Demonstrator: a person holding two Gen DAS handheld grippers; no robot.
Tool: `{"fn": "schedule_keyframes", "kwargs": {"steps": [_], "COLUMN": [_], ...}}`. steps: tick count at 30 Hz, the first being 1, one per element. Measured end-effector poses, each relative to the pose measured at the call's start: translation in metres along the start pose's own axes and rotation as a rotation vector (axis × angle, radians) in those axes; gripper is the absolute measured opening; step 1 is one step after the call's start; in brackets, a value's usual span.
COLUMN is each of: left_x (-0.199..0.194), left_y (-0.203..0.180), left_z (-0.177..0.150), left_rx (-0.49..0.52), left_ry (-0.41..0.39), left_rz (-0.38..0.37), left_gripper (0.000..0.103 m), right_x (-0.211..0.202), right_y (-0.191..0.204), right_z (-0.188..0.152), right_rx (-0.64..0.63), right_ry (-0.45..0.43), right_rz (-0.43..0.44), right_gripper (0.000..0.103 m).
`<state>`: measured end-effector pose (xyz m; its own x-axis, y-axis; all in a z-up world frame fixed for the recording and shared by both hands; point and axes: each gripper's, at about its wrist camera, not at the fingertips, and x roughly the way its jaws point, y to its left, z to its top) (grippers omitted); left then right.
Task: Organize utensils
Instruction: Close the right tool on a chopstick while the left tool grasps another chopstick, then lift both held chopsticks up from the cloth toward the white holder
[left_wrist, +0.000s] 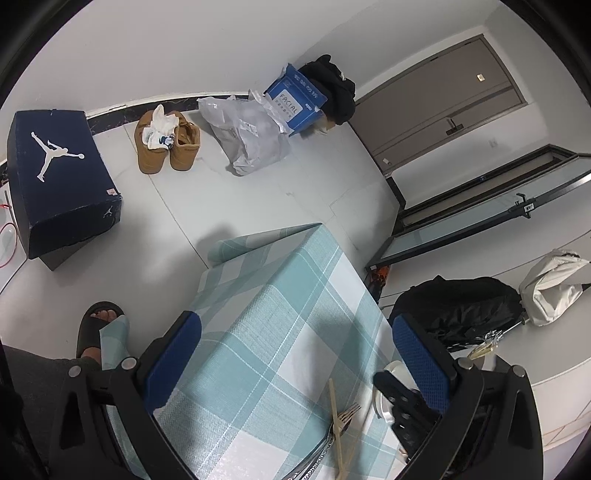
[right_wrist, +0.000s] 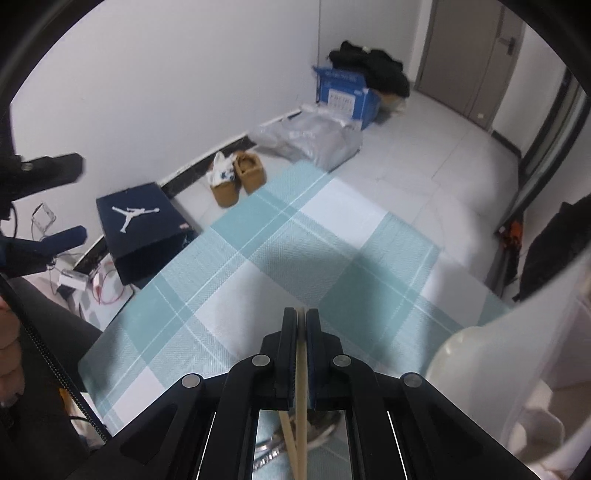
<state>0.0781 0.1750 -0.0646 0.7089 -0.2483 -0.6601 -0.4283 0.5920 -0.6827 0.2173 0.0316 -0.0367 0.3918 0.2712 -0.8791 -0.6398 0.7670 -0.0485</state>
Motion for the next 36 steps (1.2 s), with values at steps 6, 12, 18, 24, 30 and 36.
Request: {"fn": "schedule_keyframes", "kwargs": {"steps": [6, 12, 18, 24, 30, 36], "left_x": [0.004, 0.017, 0.036, 0.047, 0.055, 0.058], "left_y": [-0.015, -0.026, -0.039, -0.053, -0.053, -0.047], "left_z": [-0.012, -0.025, -0.044, -0.065, -0.075, -0.081], "left_rx": [0.090, 0.140, 0.213, 0.282, 0.279, 0.173], "left_ry": [0.004, 0.053, 0.132, 0.189, 0.222, 0.251], "left_rz": [0.028, 0.041, 0.066, 0.095, 0.126, 0.083], "left_gripper": [0.102, 0.102, 0.101, 0.101, 0.101, 0.096], "right_x": [-0.042, -0.080, -0.111, -0.136, -0.151, -0.153], "right_y": [-0.017, -0.036, -0.061, -0.085, -0.102, -0.117], "right_z": [-0.018, -0.041, -0.065, -0.093, -0.119, -0.138], "right_rx": [0.068, 0.152, 0.263, 0.359, 0.423, 0.472], "right_ry": [-0.109, -0.214, -0.301, -0.386, -0.456, -0.497], "right_rz": [0.003, 0.007, 0.017, 0.024, 0.048, 0.068], "right_gripper": [0.004, 0.004, 0.004, 0.004, 0.004, 0.004]}}
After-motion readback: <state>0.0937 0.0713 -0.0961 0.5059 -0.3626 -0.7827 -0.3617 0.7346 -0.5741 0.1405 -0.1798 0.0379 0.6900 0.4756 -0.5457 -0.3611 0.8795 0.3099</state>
